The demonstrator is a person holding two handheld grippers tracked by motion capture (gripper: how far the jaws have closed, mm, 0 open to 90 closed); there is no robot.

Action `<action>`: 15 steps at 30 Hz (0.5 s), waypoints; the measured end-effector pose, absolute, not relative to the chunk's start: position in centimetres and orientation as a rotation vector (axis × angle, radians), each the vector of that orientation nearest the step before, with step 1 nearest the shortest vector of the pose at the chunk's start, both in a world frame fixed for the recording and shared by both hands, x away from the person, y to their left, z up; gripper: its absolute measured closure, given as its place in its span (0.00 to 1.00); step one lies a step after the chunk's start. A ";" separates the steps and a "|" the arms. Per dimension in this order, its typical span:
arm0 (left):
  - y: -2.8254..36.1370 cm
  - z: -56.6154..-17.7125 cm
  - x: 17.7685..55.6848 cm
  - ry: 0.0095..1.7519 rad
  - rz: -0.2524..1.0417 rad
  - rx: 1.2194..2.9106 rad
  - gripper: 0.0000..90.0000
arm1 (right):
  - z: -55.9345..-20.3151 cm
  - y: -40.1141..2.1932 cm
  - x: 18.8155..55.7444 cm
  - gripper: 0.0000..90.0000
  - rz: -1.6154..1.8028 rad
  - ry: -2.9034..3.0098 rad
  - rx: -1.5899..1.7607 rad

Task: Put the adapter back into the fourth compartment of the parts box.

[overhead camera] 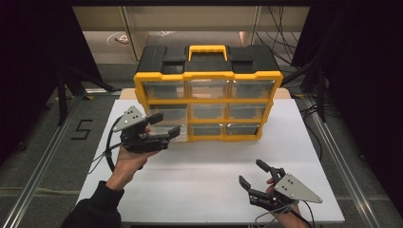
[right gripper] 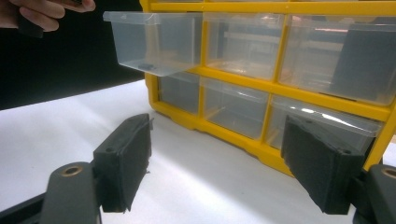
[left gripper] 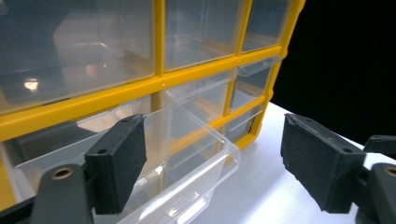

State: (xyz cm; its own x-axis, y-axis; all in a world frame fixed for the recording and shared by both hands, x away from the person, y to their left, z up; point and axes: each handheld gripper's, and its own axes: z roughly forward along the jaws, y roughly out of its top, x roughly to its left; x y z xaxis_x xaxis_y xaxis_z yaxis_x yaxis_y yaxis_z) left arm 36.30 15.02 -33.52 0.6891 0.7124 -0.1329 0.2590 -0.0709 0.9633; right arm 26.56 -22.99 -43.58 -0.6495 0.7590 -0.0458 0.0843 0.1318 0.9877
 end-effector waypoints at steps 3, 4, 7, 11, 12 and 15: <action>14.8 -33.5 36.1 0.789 0.441 1.637 0.23 | -43.6 -23.0 26.6 0.28 1.560 1.856 0.811; 14.7 -33.5 36.0 0.787 0.440 1.635 0.23 | -43.6 -23.0 26.6 0.28 1.560 1.856 0.811; 14.5 -33.6 35.8 0.777 0.434 1.632 0.23 | -43.6 -23.0 26.6 0.28 1.561 1.855 0.810; 14.2 -33.6 35.6 0.762 0.424 1.632 0.23 | -43.6 -23.0 26.5 0.28 1.561 1.856 0.810; 14.0 -33.7 35.4 0.754 0.423 1.635 0.23 | -43.6 -23.0 26.6 0.28 1.561 1.856 0.811; 13.9 -33.7 35.3 0.746 0.419 1.632 0.23 | -43.6 -23.0 26.6 0.28 1.561 1.855 0.811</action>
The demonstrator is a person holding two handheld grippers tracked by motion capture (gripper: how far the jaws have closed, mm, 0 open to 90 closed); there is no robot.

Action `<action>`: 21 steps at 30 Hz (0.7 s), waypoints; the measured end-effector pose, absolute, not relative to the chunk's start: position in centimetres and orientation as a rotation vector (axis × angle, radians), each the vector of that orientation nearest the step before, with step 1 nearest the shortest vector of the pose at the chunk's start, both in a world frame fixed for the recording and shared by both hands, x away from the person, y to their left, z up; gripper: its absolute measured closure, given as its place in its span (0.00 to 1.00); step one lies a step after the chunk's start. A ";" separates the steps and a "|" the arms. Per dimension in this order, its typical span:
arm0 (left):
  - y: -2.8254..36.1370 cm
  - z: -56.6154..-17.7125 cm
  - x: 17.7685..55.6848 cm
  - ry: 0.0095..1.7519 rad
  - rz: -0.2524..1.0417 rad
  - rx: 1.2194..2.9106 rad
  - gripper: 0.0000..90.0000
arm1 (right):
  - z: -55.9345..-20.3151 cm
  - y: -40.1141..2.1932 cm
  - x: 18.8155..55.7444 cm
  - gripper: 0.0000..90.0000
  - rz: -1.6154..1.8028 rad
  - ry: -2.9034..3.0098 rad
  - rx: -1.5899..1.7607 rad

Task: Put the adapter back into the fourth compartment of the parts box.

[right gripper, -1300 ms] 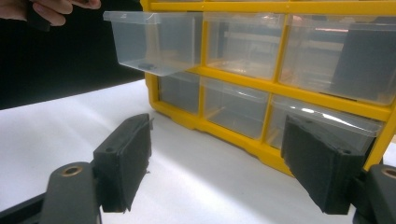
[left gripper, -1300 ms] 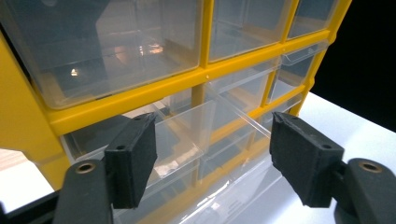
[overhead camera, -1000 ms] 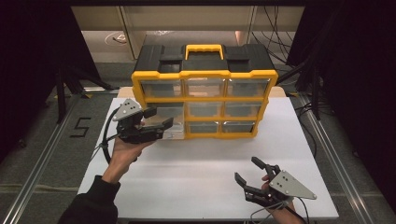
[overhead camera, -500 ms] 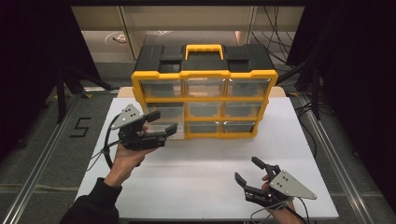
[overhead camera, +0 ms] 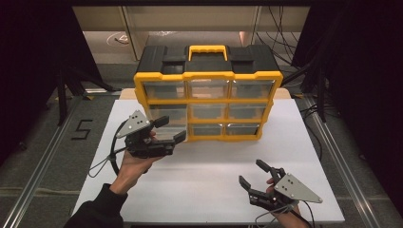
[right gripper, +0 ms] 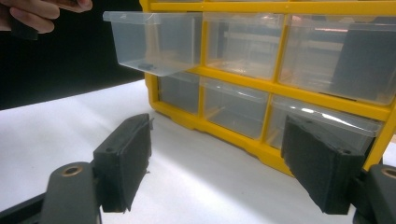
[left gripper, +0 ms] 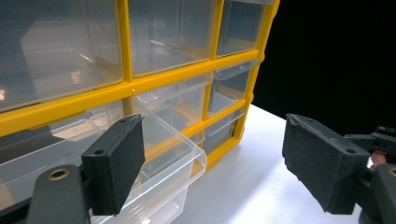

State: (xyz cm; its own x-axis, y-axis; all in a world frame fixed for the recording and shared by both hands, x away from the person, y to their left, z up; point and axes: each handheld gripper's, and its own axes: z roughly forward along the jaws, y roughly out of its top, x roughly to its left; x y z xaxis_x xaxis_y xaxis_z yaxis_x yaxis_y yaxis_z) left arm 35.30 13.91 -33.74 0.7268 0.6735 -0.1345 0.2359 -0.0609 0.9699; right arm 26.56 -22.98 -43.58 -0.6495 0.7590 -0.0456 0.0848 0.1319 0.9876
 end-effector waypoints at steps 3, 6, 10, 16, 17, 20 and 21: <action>13.8 -33.9 35.1 0.735 0.414 1.620 0.23 | -43.6 -23.0 26.6 0.28 1.562 1.855 0.811; 13.8 -34.0 35.0 0.722 0.409 1.618 0.22 | -43.6 -23.0 26.6 0.28 1.560 1.856 0.814; 13.7 -34.2 34.7 0.709 0.404 1.615 0.22 | -43.6 -23.0 26.6 0.28 1.560 1.856 0.813; 13.5 -34.6 34.4 0.695 0.402 1.612 0.22 | -43.6 -23.0 26.5 0.28 1.561 1.855 0.814; 13.5 -34.7 34.3 0.693 0.401 1.615 0.22 | -43.6 -23.0 26.5 0.28 1.561 1.855 0.814; 13.4 -35.0 34.2 0.690 0.403 1.612 0.22 | -43.6 -23.0 26.6 0.28 1.562 1.854 0.812; 13.4 -35.1 34.1 0.689 0.400 1.610 0.22 | -43.6 -23.0 26.6 0.28 1.562 1.854 0.812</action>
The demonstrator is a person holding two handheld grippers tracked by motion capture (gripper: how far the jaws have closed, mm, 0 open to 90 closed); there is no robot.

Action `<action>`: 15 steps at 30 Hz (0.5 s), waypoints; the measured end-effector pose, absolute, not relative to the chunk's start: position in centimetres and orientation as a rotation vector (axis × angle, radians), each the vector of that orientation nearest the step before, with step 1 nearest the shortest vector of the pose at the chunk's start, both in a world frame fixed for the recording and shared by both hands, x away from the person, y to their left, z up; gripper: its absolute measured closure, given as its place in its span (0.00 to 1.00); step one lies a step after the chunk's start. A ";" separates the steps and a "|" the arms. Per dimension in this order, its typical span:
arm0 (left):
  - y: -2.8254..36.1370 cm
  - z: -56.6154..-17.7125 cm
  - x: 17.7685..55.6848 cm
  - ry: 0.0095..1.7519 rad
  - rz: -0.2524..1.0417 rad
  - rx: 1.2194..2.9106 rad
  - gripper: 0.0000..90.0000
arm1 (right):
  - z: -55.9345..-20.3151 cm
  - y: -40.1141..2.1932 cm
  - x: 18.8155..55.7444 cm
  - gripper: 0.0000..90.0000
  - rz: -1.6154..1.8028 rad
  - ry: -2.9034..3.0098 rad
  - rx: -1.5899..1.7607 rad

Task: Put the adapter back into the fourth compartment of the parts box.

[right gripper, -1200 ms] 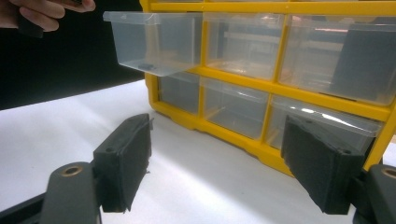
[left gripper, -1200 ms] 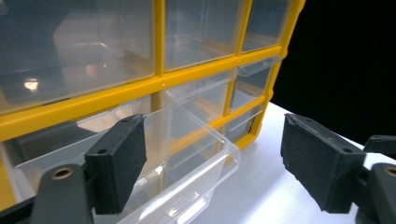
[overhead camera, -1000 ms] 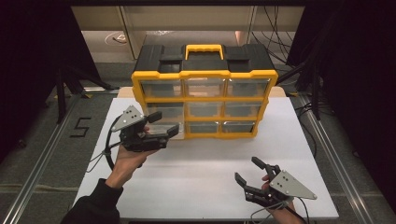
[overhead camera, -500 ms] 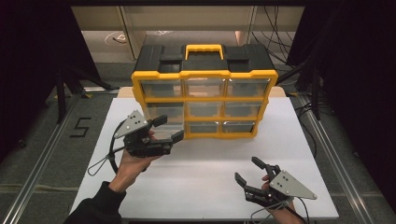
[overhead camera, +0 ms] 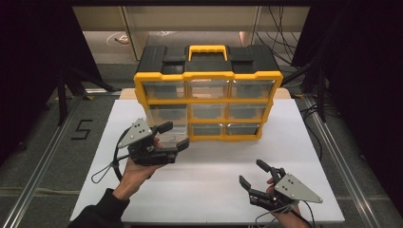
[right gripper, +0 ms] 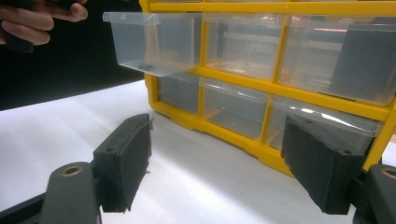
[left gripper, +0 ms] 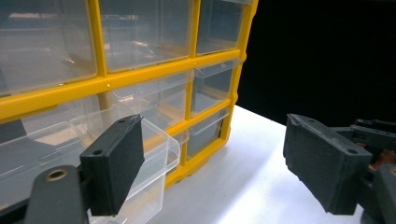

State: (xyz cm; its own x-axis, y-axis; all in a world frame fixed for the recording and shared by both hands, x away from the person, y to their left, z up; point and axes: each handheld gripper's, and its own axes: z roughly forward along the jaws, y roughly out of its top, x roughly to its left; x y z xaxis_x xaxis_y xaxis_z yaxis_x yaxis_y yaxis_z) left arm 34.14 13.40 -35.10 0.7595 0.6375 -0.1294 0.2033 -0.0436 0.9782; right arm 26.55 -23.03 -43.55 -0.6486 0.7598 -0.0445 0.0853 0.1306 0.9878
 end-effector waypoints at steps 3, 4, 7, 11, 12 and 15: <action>13.4 -35.3 34.0 0.687 0.390 1.606 0.22 | -43.6 -23.0 26.6 0.28 1.563 1.852 0.812; 13.4 -35.4 33.9 0.686 0.391 1.602 0.22 | -43.6 -23.0 26.6 0.28 1.563 1.852 0.812; 13.3 -35.7 33.5 0.668 0.385 1.599 0.22 | -43.5 -23.0 26.5 0.28 1.563 1.852 0.811; 13.1 -36.0 33.2 0.655 0.384 1.602 0.22 | -43.5 -23.0 26.5 0.28 1.562 1.854 0.812; 13.0 -36.1 33.2 0.653 0.385 1.604 0.22 | -43.5 -23.0 26.5 0.28 1.562 1.854 0.811; 12.9 -36.3 33.0 0.645 0.377 1.598 0.22 | -43.5 -23.0 26.5 0.28 1.562 1.854 0.813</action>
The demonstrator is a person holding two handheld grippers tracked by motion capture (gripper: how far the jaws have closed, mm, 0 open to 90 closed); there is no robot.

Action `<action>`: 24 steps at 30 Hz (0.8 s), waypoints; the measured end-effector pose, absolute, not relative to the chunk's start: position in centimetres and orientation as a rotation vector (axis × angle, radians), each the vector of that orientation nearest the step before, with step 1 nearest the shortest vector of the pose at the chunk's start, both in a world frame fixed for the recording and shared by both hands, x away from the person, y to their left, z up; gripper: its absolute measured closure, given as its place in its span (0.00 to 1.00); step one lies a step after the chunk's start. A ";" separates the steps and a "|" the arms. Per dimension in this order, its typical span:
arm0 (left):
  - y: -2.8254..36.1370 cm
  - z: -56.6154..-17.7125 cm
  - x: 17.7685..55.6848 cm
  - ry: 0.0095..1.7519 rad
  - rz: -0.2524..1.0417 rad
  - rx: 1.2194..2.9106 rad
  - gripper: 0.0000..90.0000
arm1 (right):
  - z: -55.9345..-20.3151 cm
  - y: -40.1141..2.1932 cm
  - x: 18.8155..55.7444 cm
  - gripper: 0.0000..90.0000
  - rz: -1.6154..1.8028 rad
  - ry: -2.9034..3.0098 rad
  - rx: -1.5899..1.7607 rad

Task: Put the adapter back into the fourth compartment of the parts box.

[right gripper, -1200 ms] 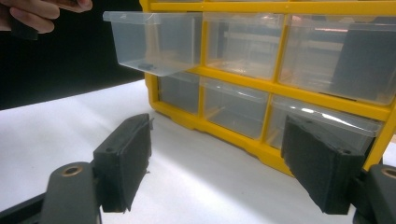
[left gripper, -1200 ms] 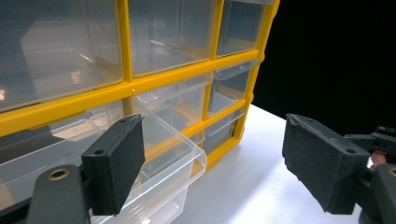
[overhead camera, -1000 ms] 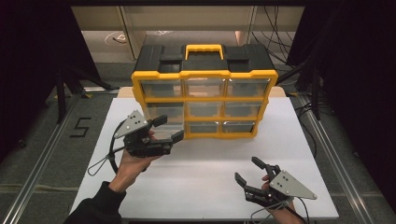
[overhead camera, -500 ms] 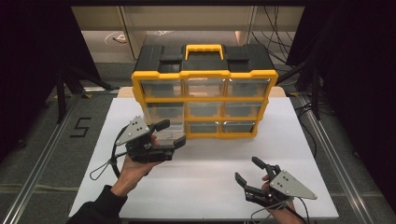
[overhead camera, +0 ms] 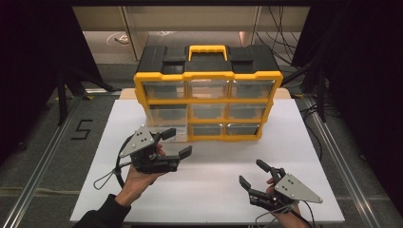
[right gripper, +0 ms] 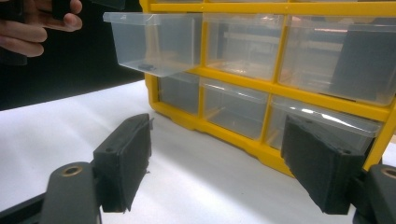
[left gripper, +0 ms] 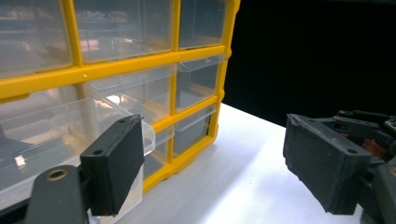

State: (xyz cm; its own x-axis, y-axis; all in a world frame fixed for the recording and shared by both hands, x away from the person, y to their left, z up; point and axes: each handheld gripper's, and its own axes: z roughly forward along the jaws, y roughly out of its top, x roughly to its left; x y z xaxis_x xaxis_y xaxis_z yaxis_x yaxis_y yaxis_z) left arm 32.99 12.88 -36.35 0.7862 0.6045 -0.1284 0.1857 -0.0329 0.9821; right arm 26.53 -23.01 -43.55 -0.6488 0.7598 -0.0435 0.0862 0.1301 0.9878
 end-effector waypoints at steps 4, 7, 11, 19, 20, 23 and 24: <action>12.7 -36.8 32.7 0.627 0.373 1.595 0.22 | -43.5 -23.0 26.5 0.28 1.563 1.852 0.813; 12.7 -37.1 32.6 0.620 0.378 1.594 0.22 | -43.6 -23.0 26.5 0.28 1.562 1.854 0.812; 12.7 -37.5 32.4 0.617 0.380 1.589 0.23 | -43.5 -23.0 26.5 0.28 1.562 1.853 0.812; 13.0 -38.4 31.8 0.606 0.379 1.584 0.23 | -43.5 -23.0 26.5 0.28 1.562 1.854 0.811; 13.1 -38.5 31.7 0.603 0.382 1.575 0.23 | -43.5 -23.0 26.5 0.28 1.561 1.854 0.811; 13.1 -38.6 31.5 0.598 0.381 1.571 0.23 | -43.5 -23.0 26.5 0.28 1.562 1.854 0.810; 13.1 -38.7 31.5 0.592 0.381 1.573 0.23 | -43.5 -23.0 26.5 0.28 1.562 1.854 0.810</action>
State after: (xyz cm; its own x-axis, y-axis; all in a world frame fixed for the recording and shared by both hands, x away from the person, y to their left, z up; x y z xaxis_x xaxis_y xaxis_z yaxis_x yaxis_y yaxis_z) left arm 31.45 13.10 -38.73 0.8075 0.5800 -0.1072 0.1426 -0.0156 0.9897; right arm 26.53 -23.01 -43.55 -0.6492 0.7592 -0.0457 0.0840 0.1313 0.9878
